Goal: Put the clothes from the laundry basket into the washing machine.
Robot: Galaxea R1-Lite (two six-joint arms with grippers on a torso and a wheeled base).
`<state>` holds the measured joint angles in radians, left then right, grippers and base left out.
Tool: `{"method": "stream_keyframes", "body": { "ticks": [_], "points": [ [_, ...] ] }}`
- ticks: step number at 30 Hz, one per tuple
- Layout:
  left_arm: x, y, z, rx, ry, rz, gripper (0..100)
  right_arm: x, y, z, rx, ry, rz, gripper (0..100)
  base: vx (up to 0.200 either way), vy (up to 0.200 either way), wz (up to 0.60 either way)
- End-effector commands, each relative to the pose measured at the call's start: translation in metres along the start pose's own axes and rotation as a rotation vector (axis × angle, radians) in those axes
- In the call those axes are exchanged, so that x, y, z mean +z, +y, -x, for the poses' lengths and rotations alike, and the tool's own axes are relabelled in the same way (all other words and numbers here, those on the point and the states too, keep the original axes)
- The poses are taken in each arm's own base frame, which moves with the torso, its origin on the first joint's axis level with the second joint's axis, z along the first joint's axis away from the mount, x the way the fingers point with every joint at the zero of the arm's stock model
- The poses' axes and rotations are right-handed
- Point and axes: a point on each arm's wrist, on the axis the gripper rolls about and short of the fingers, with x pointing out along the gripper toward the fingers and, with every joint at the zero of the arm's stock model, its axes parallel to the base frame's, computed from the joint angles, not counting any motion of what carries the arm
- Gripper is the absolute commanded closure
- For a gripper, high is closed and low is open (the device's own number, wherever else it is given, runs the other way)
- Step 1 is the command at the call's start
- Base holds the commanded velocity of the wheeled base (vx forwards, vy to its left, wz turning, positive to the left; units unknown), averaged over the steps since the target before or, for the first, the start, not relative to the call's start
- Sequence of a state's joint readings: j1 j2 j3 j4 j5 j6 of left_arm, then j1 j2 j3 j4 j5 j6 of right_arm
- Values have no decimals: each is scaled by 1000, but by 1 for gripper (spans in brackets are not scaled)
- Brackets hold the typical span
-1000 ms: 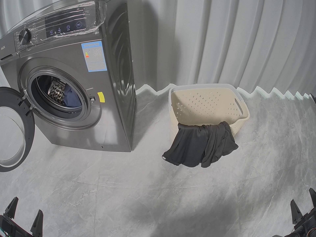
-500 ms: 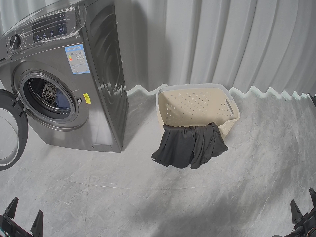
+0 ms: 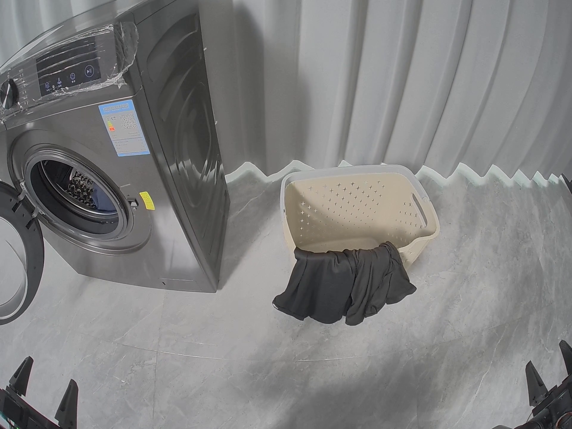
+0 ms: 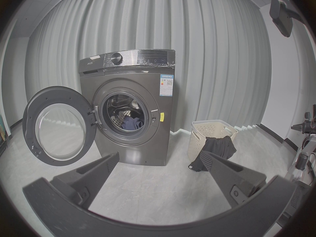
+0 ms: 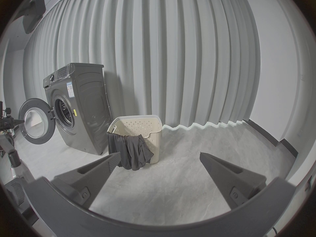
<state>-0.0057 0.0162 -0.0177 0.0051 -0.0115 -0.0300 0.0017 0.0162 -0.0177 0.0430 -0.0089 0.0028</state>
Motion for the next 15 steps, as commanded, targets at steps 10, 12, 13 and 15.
{"method": "stream_keyframes", "body": {
  "ticks": [10, 12, 13, 15],
  "points": [
    [-5, 0, 0, -1, -1, -1, 0, -1, 0, 1, 0, -12, 0, 0, 0, -180, 0],
    [-5, 0, 0, -1, -1, -1, 0, -1, 0, 1, -2, -11, -2, 0, 0, -200, 0],
    [-5, 0, 0, -1, -1, -1, 0, -1, 0, 1, -2, -11, 0, 0, 0, -200, 0],
    [-5, 0, 0, -1, -1, -1, 0, -1, 0, 1, -3, -9, -2, 0, 0, 0, 0]
  ]
}}
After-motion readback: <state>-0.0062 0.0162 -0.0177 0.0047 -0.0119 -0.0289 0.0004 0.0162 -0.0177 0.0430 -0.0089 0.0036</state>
